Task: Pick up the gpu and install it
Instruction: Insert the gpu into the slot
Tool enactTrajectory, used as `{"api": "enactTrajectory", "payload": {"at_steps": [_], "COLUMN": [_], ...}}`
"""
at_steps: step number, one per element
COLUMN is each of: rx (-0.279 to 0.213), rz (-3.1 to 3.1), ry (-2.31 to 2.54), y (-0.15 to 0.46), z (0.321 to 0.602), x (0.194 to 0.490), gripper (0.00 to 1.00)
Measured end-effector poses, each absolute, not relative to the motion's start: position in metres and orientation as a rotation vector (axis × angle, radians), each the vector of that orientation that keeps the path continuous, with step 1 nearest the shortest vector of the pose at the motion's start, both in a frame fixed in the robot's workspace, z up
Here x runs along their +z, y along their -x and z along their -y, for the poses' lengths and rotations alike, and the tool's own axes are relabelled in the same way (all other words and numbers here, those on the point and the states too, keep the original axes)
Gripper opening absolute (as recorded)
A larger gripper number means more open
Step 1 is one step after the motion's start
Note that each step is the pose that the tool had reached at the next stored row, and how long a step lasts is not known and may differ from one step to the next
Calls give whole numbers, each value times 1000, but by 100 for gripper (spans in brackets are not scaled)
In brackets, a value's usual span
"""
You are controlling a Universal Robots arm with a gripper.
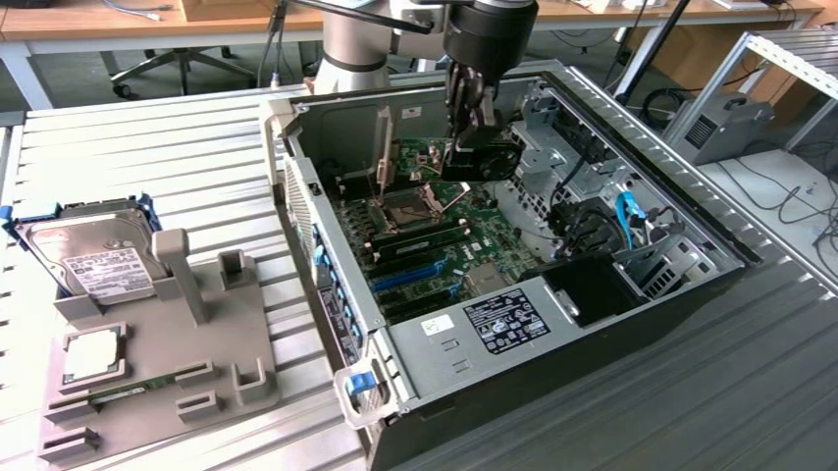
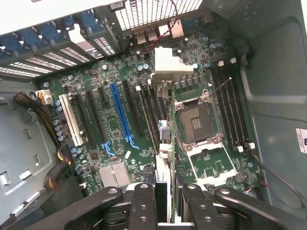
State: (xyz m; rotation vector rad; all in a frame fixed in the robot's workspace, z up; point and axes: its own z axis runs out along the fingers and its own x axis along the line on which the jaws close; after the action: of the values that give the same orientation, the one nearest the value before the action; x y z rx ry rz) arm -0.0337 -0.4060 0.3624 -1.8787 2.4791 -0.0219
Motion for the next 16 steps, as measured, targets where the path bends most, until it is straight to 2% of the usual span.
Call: {"api": "enactTrajectory", "payload": {"at_steps": [16], "rx": [-21], "rz": [-2448], "ry": [1918], "y": [34], "z": [406], "x": [362], "gripper": [26]}}
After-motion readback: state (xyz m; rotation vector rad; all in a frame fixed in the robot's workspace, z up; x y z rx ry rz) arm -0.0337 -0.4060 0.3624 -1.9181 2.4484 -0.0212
